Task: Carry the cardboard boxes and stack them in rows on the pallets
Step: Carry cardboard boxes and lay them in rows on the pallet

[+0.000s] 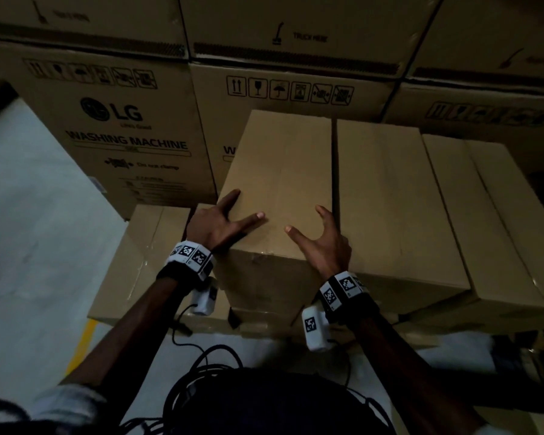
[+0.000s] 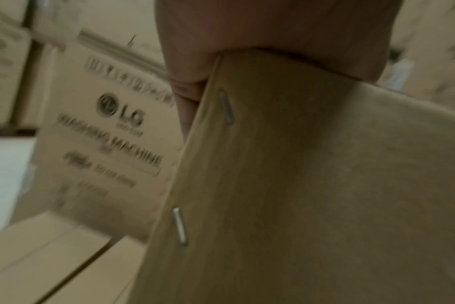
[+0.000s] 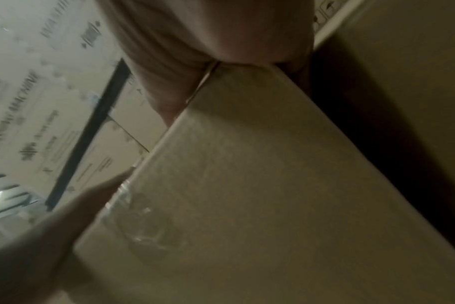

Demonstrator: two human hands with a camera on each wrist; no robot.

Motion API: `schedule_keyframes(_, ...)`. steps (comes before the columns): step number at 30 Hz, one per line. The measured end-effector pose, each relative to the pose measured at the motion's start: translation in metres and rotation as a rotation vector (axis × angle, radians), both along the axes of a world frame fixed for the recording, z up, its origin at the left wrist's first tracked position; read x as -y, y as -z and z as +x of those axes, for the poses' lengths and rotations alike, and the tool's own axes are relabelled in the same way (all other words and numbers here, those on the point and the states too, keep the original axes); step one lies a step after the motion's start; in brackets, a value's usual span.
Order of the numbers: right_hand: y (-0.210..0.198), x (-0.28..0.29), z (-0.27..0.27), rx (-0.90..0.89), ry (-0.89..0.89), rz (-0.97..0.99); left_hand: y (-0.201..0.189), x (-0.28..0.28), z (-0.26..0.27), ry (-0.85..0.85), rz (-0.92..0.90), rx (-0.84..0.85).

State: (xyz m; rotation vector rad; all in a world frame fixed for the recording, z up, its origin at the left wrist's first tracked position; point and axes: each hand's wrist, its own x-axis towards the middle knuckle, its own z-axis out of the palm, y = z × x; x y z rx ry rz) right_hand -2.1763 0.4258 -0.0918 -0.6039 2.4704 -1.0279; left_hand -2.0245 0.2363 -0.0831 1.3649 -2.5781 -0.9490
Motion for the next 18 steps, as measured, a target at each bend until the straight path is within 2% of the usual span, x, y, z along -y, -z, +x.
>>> schedule_keyframes(3,-0.011,-0.005,0.001,-0.02,-0.024,0.031,-0.015,-0.011,0.009,0.015,-0.071,0.048)
schedule_keyframes(6,-0.026,-0.012,0.003,-0.064,-0.074,0.01,-0.025,-0.031,0.022,-0.038,-0.125,0.045)
schedule_keyframes(12,-0.061,-0.02,0.005,-0.161,-0.222,-0.095,-0.043,-0.076,0.049,-0.238,-0.15,-0.072)
schedule_keyframes(18,-0.078,-0.001,0.02,-0.162,-0.388,-0.188,-0.059,-0.099,0.086,-0.454,-0.164,-0.108)
